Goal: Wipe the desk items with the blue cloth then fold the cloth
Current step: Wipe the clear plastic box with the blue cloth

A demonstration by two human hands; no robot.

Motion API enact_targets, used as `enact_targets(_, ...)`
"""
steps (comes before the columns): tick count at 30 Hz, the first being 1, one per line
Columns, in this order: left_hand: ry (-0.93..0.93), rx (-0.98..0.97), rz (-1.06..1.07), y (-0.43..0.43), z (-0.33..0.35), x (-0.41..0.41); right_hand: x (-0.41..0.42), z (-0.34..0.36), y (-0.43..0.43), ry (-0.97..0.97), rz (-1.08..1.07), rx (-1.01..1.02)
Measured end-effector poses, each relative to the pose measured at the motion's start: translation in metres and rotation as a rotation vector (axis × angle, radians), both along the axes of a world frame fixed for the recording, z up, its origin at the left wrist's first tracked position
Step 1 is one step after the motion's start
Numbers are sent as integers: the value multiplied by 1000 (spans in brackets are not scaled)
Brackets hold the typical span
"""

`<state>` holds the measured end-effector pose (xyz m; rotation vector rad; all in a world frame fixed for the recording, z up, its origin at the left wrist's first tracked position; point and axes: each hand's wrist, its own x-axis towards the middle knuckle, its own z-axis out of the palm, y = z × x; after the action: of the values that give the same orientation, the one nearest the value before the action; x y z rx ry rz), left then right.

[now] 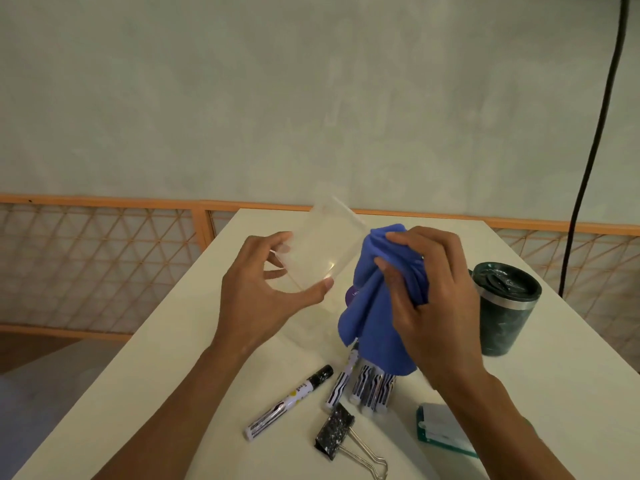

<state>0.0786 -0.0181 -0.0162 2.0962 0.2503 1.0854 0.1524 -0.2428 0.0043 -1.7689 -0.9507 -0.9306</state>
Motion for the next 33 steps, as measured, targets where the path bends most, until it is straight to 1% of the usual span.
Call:
enact_targets(3,-87,309,149,7,-1,-3,8,-3,-6,-21,-66,-9)
enact_targets(6,-189,502,263,9,4,-4,14,-3,-13,-15,-99,-7)
enact_targets(9,-247,600,306,8,8,-4,12,-3,-12,-26,-74,-15)
enact_targets(13,-266,668,271,7,7,-4,9,-8,-5,-10,-2,-73)
enact_targets(16,-289,696,223,4,6,-4,10,-15,-1,24,-14,-154)
enact_targets(19,-331,708,198,-1,7,-4,17,-23,4,76,-38,-216)
enact_targets(22,-356,716,195,-3,7,-4,21,-28,8,207,-6,-218)
enact_targets(25,-358,711,185,-4,5,-2,22,-31,14,222,-29,-254)
enact_targets(27,-332,676,133,-5,5,-2,22,-31,15,223,-13,-215)
enact_targets(29,-273,574,8,-5,7,-3,22,-27,11,268,11,-120)
enact_targets(30,-232,491,-76,-4,8,-4,22,-25,9,297,14,-81)
enact_targets(33,-128,166,-295,-6,13,-7,26,-16,0,355,26,2)
